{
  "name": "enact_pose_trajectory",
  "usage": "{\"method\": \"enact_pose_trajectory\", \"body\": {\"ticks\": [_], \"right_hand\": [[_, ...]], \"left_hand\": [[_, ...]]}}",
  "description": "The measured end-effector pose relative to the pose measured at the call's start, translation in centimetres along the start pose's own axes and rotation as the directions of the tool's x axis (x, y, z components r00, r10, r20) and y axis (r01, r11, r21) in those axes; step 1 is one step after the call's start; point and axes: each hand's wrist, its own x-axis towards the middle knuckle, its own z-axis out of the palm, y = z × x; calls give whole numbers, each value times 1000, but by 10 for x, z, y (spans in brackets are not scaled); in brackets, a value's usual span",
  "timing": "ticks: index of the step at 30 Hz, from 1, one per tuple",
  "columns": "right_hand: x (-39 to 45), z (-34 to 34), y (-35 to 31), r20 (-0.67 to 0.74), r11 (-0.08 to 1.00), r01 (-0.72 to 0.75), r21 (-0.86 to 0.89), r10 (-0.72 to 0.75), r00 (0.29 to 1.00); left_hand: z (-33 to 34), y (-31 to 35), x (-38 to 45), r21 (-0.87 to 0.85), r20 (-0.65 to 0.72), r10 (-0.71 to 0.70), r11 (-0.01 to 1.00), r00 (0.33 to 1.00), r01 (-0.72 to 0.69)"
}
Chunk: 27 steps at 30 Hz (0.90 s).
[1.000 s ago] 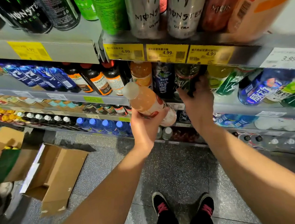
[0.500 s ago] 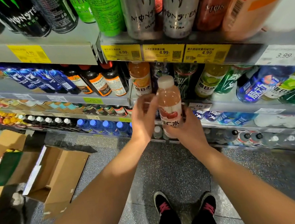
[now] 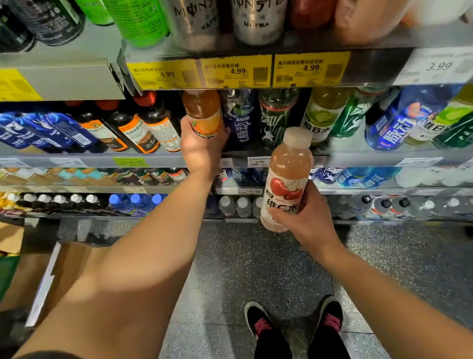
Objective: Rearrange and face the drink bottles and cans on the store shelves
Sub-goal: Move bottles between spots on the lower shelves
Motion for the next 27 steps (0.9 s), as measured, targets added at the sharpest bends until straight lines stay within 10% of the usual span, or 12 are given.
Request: {"method": "enact_pose_trajectory", "body": {"ticks": [11, 27], "right_hand": [[-10, -1, -13, -58, 998, -6, 56, 9, 998], [-46, -155, -13, -367, 996, 86, -27, -90, 926]], "left_hand": [[-16, 18, -55, 288, -130, 57, 958, 990, -18], [87, 58, -212, 54, 406, 33, 997, 913, -60]]}}
